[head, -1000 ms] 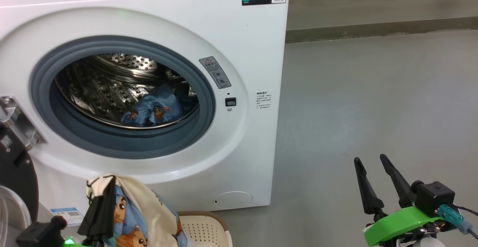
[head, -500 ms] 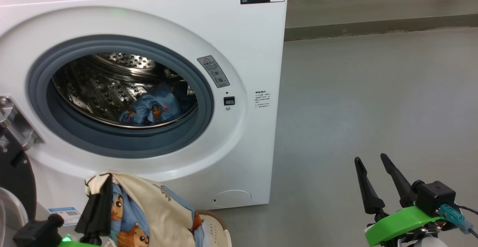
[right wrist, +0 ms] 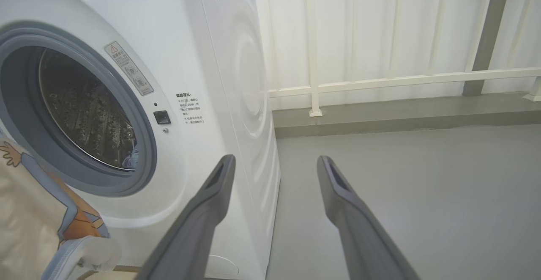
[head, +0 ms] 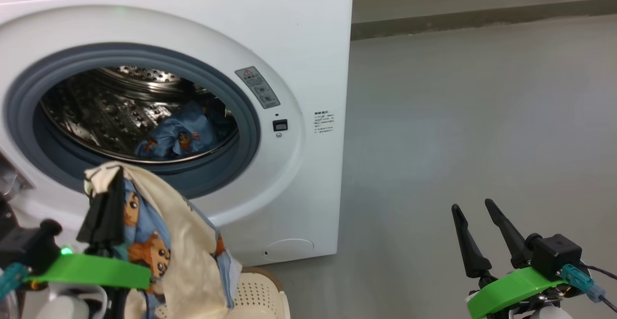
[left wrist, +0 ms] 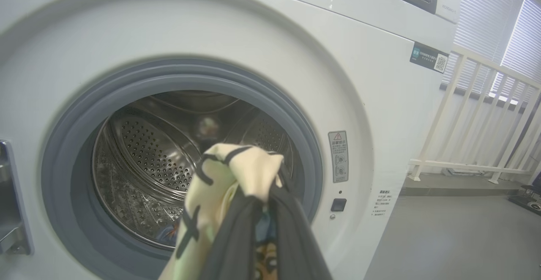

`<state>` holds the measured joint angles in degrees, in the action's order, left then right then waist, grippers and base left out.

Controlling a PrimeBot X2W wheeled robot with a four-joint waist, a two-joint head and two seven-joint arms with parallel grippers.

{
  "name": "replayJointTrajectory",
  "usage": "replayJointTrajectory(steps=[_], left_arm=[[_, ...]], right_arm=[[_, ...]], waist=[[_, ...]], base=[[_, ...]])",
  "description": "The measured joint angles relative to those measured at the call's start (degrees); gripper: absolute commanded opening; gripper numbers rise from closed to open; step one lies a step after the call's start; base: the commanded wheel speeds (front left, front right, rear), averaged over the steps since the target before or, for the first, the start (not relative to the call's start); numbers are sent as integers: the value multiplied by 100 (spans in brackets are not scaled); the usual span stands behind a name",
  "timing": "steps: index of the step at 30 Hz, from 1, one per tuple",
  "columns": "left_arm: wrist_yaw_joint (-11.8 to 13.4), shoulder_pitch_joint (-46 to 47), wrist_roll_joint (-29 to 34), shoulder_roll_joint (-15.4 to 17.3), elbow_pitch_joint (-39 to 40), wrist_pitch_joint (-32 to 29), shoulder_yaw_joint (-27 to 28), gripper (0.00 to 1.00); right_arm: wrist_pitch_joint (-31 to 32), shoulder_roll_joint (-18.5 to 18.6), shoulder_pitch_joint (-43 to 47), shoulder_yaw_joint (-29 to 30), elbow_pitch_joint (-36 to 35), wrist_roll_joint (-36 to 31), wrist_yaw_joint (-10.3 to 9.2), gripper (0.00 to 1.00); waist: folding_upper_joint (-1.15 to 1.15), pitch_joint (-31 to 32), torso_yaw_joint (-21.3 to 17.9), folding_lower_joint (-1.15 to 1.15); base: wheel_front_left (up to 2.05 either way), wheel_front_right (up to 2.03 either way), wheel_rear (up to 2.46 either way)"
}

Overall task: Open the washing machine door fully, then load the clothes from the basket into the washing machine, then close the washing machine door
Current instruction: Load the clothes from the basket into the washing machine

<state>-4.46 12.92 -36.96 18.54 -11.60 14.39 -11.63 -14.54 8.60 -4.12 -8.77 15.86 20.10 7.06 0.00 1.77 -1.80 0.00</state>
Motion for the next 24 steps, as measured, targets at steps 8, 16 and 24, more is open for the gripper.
replayJointTrajectory(steps=[8, 16, 24], left_arm=[[-166, 987, 78, 112, -1120, 0, 225, 0], [-276, 2203, 65, 305, -2412, 25, 110, 0], [-285, 3173, -379, 777, -3164, 25, -403, 0]], right_arm=[[0, -118, -34, -45, -70, -151, 0, 100], [0, -422, -353, -86, -335, -537, 0, 100], [0, -543, -608, -52, -670, -834, 0, 100]], waist=[[0, -317, -164, 0], [0, -961, -318, 1], [0, -1747, -527, 1]], base=[[0, 0, 0], [0, 0, 0], [0, 0, 0]])
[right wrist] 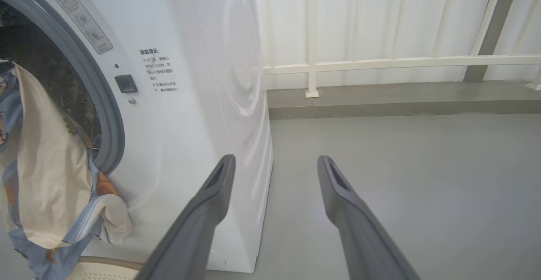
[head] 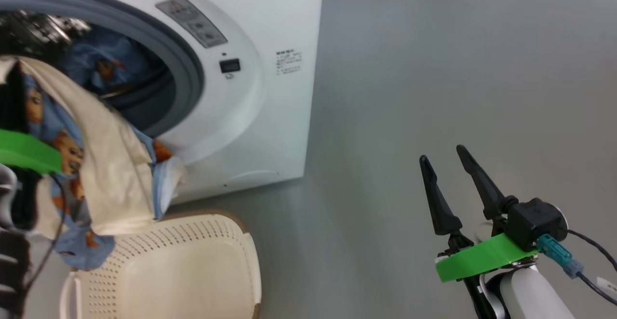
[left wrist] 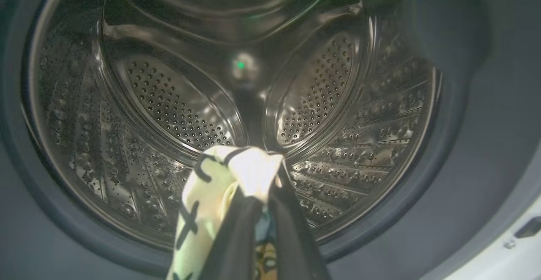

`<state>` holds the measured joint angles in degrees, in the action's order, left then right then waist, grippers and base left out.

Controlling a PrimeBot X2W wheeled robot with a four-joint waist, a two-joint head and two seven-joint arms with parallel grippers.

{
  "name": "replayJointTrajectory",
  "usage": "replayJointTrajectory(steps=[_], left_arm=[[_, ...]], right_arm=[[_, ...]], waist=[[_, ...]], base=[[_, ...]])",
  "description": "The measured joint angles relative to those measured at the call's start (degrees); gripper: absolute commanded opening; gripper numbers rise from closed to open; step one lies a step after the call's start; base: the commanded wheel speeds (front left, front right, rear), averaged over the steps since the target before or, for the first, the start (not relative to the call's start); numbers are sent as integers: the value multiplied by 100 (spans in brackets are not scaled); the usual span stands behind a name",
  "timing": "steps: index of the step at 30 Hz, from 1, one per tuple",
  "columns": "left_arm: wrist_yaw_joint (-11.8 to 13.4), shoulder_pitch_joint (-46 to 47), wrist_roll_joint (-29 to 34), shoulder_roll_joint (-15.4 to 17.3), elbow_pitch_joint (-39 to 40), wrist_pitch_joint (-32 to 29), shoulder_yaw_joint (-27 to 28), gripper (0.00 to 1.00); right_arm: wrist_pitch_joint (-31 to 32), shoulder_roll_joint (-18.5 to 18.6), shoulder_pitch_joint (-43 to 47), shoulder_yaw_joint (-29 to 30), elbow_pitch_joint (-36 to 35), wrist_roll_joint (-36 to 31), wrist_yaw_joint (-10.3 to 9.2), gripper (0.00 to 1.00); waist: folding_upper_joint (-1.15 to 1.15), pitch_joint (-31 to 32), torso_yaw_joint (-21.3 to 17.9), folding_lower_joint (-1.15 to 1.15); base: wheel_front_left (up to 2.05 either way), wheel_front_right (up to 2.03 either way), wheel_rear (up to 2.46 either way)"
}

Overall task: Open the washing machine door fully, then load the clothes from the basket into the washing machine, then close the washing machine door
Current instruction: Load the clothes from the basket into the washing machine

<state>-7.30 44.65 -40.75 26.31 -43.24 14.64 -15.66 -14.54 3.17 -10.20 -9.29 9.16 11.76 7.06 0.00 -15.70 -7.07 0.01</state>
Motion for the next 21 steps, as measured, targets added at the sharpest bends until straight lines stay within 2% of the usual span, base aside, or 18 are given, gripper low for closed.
replayJointTrajectory(steps=[5, 14, 18, 21], left_arm=[[0, 471, -296, 297, -304, 0, -223, 0], [-7, 1166, -541, 736, -381, 0, -569, 0], [-7, 1497, -503, 844, -255, 0, -646, 0], [-7, 1724, -272, 848, -10, 0, -424, 0]], right_arm=[[0, -14, -24, 11, -268, -63, 0, 100], [0, -36, -25, 36, -694, -54, 0, 100], [0, -40, -25, 44, -803, -34, 0, 100], [0, -45, -25, 43, -840, -30, 0, 100]], waist=[[0, -490, -160, 0], [0, -1305, -451, 0], [0, -1598, -561, 0], [0, -1765, -625, 0]], base=[[0, 0, 0], [0, 0, 0], [0, 0, 0], [0, 0, 0]])
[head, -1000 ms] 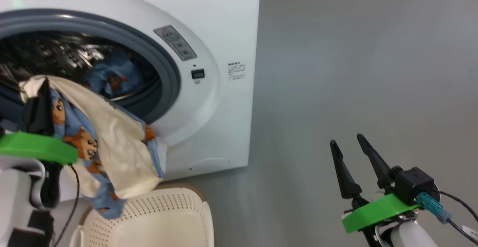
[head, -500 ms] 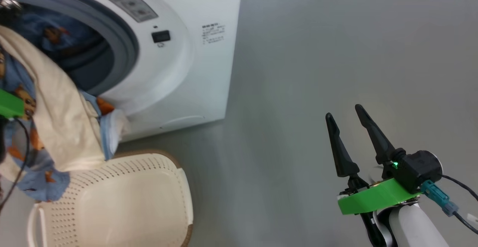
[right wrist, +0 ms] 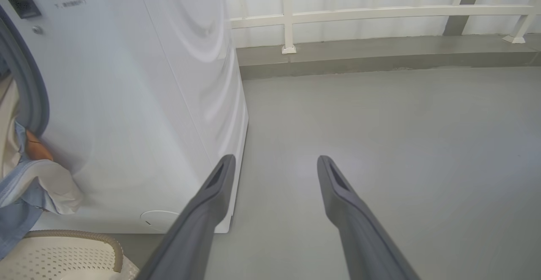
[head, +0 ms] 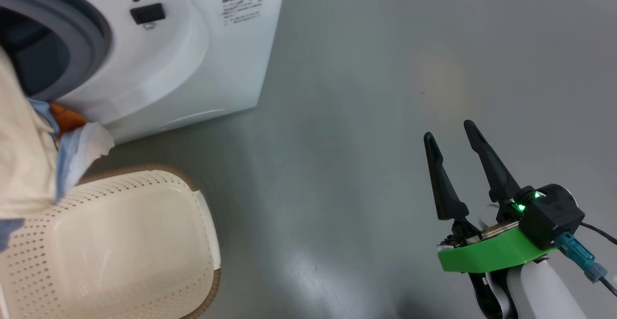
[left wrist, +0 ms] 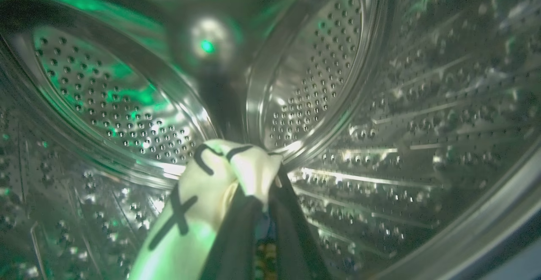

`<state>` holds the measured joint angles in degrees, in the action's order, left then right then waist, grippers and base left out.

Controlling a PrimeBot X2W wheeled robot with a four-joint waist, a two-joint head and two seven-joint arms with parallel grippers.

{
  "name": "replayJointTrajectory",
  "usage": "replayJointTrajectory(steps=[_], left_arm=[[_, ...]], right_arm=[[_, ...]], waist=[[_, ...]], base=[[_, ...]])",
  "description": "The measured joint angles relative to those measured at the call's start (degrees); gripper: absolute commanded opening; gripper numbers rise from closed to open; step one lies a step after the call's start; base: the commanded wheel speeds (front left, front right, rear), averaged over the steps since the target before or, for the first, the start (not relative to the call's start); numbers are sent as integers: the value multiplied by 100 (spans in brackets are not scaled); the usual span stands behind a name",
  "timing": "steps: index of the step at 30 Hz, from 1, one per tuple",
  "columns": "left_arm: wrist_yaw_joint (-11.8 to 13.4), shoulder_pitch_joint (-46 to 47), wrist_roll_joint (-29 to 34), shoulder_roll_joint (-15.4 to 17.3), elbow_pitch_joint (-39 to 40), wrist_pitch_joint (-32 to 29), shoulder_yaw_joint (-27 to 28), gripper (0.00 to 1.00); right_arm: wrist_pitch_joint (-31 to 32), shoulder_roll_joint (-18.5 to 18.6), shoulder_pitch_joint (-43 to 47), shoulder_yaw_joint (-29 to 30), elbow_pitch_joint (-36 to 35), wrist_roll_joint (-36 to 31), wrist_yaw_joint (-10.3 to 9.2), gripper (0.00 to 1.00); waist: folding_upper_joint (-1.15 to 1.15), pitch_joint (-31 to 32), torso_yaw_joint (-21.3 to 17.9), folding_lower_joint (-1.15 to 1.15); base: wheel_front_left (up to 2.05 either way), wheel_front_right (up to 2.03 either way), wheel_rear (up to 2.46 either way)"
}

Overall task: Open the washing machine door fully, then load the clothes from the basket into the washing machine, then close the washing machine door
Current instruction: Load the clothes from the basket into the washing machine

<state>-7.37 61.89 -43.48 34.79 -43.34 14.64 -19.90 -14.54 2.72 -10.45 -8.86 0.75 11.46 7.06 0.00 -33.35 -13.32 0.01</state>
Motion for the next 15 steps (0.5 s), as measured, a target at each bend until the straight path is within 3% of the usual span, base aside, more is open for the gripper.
replayJointTrajectory(steps=[5, 8, 9, 10, 11, 15], left_arm=[[0, 229, 556, -89, 642, 7, 966, 0], [0, 199, 720, -291, 413, 11, 1146, 2], [0, 165, 711, -356, 112, 18, 1074, 64], [0, 112, 701, -416, -163, 16, 989, 87], [0, 70, 699, -458, -436, 15, 894, 100], [0, 79, 660, -500, -1021, -100, 590, 100]], right_arm=[[0, -12, -32, -23, -26, 20, 0, 100], [0, -13, -96, -45, -11, 85, 0, 100], [0, -13, -95, -53, 4, 100, 0, 100], [0, -12, -94, -57, 29, 111, 0, 100], [0, -13, -94, -62, 44, 111, 0, 100], [0, -13, -94, -60, 77, 111, 0, 100]], waist=[[0, -153, -94, 0], [0, -124, -127, -1], [0, -96, -132, -1], [0, -62, -133, -1], [0, -28, -132, -1], [0, 66, -121, -1]], base=[[0, 0, 0], [0, 0, 0], [0, 0, 0], [0, 0, 0], [0, 0, 0], [0, 0, 0]])
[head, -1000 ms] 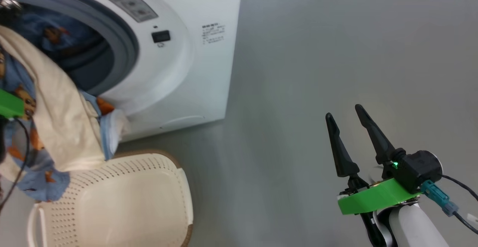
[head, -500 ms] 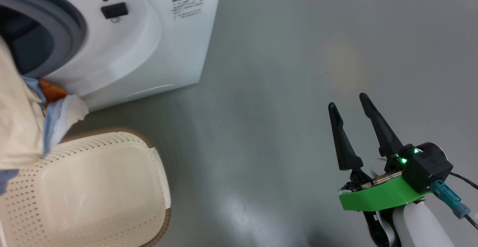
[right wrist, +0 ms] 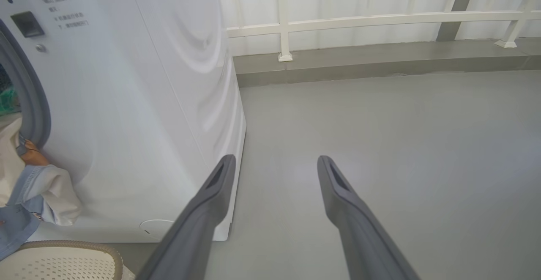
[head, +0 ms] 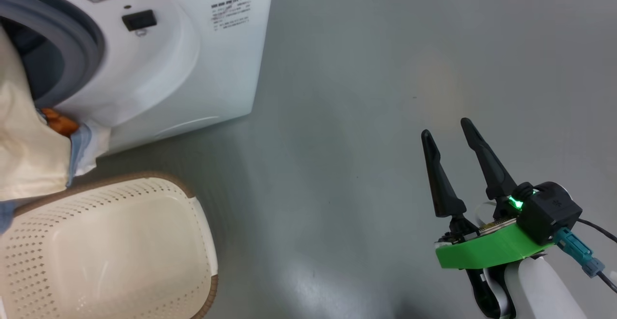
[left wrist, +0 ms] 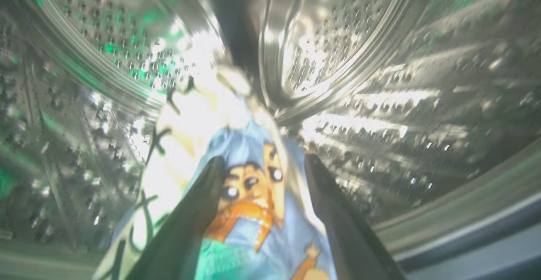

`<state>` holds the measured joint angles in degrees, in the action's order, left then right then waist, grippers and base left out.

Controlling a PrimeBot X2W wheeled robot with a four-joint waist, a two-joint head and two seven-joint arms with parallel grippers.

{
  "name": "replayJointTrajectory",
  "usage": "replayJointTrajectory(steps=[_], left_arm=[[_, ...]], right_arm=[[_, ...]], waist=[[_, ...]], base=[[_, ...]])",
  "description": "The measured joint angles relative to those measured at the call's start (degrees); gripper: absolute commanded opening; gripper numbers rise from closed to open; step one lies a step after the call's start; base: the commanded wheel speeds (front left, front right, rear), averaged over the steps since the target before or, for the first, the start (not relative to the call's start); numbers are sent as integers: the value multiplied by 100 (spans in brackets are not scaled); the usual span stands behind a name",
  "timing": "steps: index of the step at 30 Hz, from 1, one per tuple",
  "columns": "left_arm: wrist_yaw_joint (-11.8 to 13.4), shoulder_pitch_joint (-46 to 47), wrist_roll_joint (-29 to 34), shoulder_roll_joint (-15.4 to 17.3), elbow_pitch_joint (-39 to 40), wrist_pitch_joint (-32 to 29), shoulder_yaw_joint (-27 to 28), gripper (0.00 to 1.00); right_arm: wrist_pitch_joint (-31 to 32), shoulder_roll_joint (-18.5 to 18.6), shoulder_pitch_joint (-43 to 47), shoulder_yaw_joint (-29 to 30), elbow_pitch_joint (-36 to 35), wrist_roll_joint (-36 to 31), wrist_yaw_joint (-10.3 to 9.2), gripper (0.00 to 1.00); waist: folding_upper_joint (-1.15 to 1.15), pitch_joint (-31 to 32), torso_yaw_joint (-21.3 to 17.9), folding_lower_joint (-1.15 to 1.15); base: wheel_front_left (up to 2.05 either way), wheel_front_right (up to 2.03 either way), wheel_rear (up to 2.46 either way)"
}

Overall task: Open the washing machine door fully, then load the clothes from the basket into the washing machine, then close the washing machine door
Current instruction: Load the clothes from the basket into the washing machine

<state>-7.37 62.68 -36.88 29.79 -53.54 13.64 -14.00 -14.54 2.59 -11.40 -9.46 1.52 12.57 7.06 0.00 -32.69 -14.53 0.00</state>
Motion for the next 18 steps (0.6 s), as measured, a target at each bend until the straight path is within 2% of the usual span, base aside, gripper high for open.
replayJointTrajectory(steps=[7, 12, 18], left_arm=[[0, 47, -303, -179, -697, -450, -499, 100], [0, -3, -547, -288, -684, -215, -820, 100], [0, -548, -836, -399, -565, 20, -1112, 100]], right_arm=[[0, 0, -1, 55, 125, -1, 0, 100], [0, 0, -6, 37, 344, -1, 0, 100], [0, 2, -129, 43, 576, -27, 0, 100]], waist=[[0, 270, 62, 0], [0, 528, 123, 0], [0, 916, 226, 0]], base=[[0, 0, 0], [0, 0, 0], [0, 0, 0]])
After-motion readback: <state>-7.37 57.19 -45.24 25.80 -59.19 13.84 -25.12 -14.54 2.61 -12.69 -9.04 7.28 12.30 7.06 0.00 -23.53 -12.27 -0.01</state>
